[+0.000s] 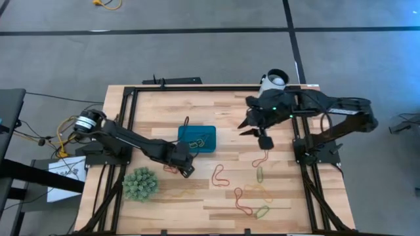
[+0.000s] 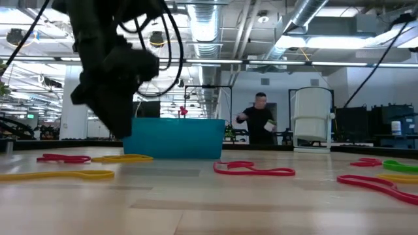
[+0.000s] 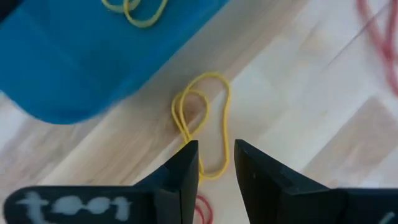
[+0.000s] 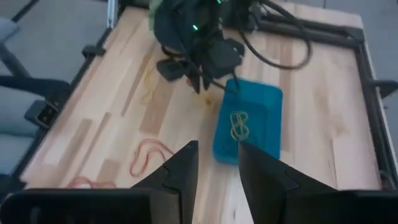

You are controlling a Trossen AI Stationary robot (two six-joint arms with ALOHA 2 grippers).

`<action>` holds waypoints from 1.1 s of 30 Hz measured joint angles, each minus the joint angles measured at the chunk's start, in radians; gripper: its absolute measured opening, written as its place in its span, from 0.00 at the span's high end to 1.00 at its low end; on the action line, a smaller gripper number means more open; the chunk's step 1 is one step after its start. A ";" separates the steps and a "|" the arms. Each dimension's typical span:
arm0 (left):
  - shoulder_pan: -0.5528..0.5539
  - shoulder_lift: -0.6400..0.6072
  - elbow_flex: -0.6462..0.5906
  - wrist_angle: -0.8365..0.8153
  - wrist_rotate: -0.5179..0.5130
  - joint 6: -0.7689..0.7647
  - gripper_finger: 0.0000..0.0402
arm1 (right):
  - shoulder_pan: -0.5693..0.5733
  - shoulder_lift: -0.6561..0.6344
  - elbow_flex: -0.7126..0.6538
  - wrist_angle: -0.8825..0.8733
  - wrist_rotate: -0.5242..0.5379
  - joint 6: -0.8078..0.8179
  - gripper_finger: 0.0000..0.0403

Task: Pick and place items into bin
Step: Put the yellow rubber band into the blue bin

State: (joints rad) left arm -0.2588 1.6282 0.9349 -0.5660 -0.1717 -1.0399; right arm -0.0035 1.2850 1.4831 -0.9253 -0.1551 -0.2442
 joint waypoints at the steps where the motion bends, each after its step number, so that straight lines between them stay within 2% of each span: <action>1: 0.000 0.015 -0.004 -0.002 0.003 -0.004 0.77 | -0.007 -0.026 -0.041 0.023 0.000 0.000 0.73; 8: 0.005 0.056 -0.006 -0.013 0.009 0.021 0.77 | -0.025 -0.198 -0.395 0.319 -0.004 0.069 0.73; 15: 0.007 0.061 -0.007 -0.055 -0.025 0.027 0.77 | 0.005 -0.240 -0.653 0.577 -0.004 0.192 0.73; 19: 0.007 0.061 -0.007 -0.049 -0.025 0.028 0.77 | 0.038 -0.225 -0.766 0.725 -0.003 0.253 0.73; 23: 0.003 0.061 -0.007 -0.043 -0.027 0.027 0.77 | 0.066 -0.217 -0.885 0.945 0.000 0.296 0.73; 26: -0.004 0.061 -0.007 -0.036 -0.027 0.027 0.77 | 0.079 -0.218 -0.970 1.087 0.045 0.322 0.73; 33: -0.016 0.061 -0.007 0.002 -0.028 0.027 0.77 | 0.026 -0.218 -1.000 1.117 0.159 0.324 0.73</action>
State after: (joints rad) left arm -0.2749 1.6894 0.9283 -0.5636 -0.1998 -1.0130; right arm 0.0221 1.0671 0.4831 0.1917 0.0036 0.0795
